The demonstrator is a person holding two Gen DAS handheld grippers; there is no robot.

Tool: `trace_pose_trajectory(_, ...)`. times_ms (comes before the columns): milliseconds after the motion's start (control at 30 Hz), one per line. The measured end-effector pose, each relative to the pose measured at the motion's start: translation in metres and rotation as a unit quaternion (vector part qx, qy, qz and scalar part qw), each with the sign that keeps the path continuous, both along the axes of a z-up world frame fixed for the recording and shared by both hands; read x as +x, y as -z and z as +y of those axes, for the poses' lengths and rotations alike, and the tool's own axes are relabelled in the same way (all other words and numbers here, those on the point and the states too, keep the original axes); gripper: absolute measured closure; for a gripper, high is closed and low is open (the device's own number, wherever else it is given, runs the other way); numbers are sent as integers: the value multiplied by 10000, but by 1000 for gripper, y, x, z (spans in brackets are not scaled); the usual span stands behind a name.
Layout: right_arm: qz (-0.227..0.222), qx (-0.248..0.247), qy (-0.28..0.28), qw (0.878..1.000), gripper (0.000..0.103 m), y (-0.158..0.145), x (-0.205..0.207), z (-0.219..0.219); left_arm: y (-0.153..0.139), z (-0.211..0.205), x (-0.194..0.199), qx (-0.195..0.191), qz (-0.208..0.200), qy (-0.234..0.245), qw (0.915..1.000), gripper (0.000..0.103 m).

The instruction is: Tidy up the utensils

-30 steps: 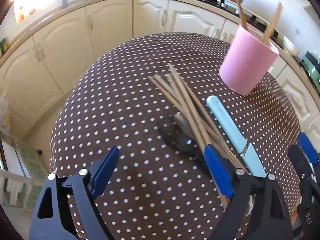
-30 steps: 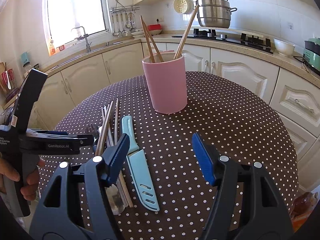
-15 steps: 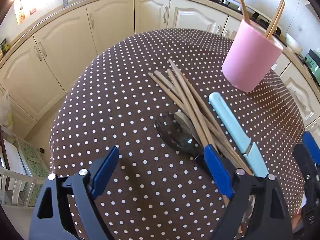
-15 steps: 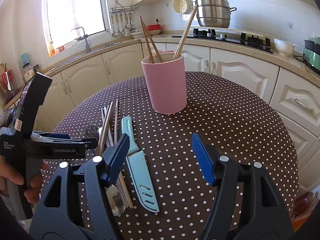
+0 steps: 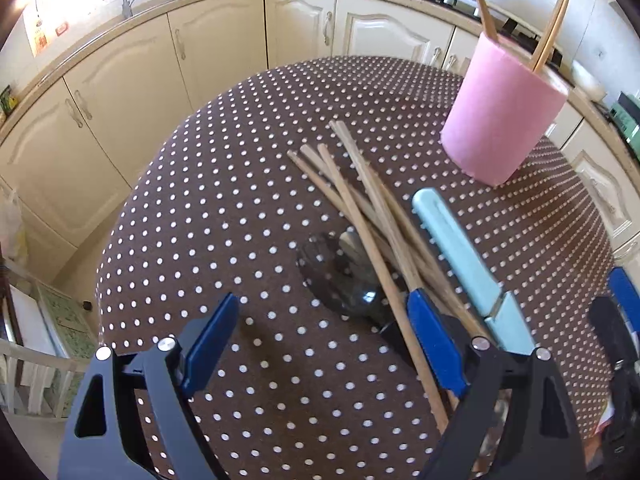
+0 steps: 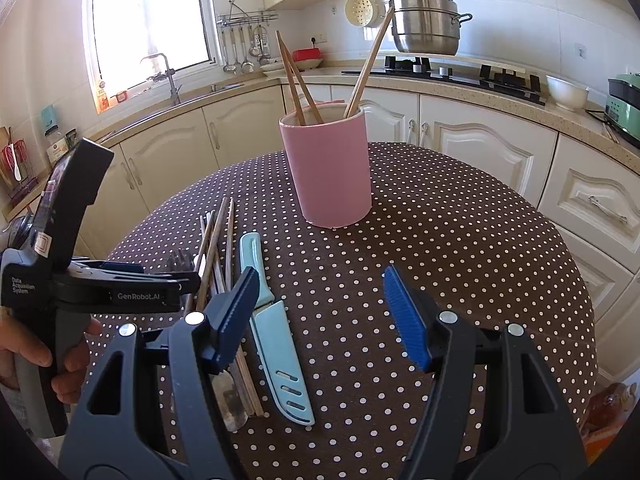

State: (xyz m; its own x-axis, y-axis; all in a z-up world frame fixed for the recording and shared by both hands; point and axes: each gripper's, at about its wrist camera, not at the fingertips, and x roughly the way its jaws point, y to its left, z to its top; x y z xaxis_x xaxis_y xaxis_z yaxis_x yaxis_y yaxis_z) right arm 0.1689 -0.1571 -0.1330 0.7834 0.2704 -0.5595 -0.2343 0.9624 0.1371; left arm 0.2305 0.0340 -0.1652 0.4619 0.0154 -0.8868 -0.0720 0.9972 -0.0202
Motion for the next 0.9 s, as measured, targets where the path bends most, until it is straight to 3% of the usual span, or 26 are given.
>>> trace_pose_trajectory(233,-1,-38,-32,10000,38,-2,3,1,-3,10,-13,-269,-124,23,9996,19)
trace_pose_trajectory(433,48,-245,-222,9994,38,-9,13,19,-5,32,-25,-517,-170,9,9985,49)
trace_pose_trajectory(500,139,-352,-310,9988,38,-11,18,29,-6,36,-27,-536,-187,4,9984,62)
trace_pose_trajectory(567,263,-458,-490,9974,38,-12,25,43,-4,46,-29,-719,-186,16,9972,86)
trace_pose_trajectory(633,470,-595,-679,9948,38,-10,34,58,-3,57,-30,-944,-178,-74,9953,95)
trace_pose_trajectory(700,718,-649,-844,9917,38,-7,43,70,-2,72,-34,-1242,-193,-150,9920,97)
trace_pose_trajectory(867,1330,-822,-1164,9808,39,1,65,104,-3,95,-44,-1544,-241,-350,9871,98)
trace_pose_trajectory(900,1404,-902,-1172,9790,43,2,69,111,-3,99,-44,-1595,-233,-422,9860,98)
